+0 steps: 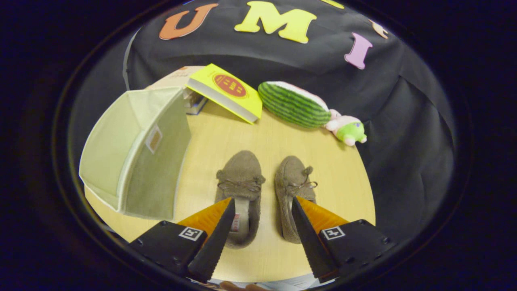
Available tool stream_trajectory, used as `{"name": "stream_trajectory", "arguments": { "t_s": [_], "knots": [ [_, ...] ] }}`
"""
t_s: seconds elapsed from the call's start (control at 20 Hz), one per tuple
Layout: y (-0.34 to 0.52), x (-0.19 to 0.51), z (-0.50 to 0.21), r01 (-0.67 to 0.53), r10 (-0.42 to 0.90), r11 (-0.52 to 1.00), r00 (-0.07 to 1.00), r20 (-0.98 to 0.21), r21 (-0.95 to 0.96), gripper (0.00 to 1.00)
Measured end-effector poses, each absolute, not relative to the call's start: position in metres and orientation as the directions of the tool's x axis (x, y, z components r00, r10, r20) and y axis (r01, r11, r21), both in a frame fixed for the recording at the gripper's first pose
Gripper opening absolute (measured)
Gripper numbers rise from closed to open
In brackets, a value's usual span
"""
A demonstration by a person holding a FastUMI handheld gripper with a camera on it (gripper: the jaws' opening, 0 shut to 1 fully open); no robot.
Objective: Open the storage box then place both shoes into the box .Put the left shoe in first, then the right shoe, with the right side of both shoes facing outward in a uniform manner.
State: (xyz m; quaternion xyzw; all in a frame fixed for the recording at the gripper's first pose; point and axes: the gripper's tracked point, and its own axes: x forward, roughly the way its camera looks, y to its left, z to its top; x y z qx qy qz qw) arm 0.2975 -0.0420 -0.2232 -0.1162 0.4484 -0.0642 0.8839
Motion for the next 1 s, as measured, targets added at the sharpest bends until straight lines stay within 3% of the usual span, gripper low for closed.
{"name": "stream_trajectory", "arguments": {
  "t_s": [0.1, 0.3, 0.4, 0.45, 0.55, 0.65, 0.8, 1.0],
  "knots": [
    [-0.045, 0.301, -0.240, 0.019, -0.207, 0.972, 0.542, -0.815, -0.234, 0.87],
    [-0.046, 0.310, -0.271, 0.031, -0.171, 0.984, 0.461, -0.871, -0.177, 0.64],
    [-0.045, 0.310, -0.292, 0.048, -0.148, 0.989, 0.401, -0.904, -0.141, 0.47],
    [-0.041, 0.310, -0.304, 0.049, -0.108, 0.994, 0.367, -0.924, -0.097, 0.33],
    [-0.042, 0.315, -0.307, 0.101, -0.060, 0.995, 0.360, -0.931, -0.026, 0.15],
    [-0.040, 0.311, -0.303, 0.154, 0.016, 0.985, 0.345, -0.939, 0.073, 0.07],
    [-0.032, 0.304, -0.291, 0.230, 0.133, 0.948, 0.334, -0.933, 0.218, 0.06],
    [-0.040, 0.302, -0.258, 0.211, 0.095, 0.959, 0.391, -0.916, 0.190, 0.06]
  ]
}}
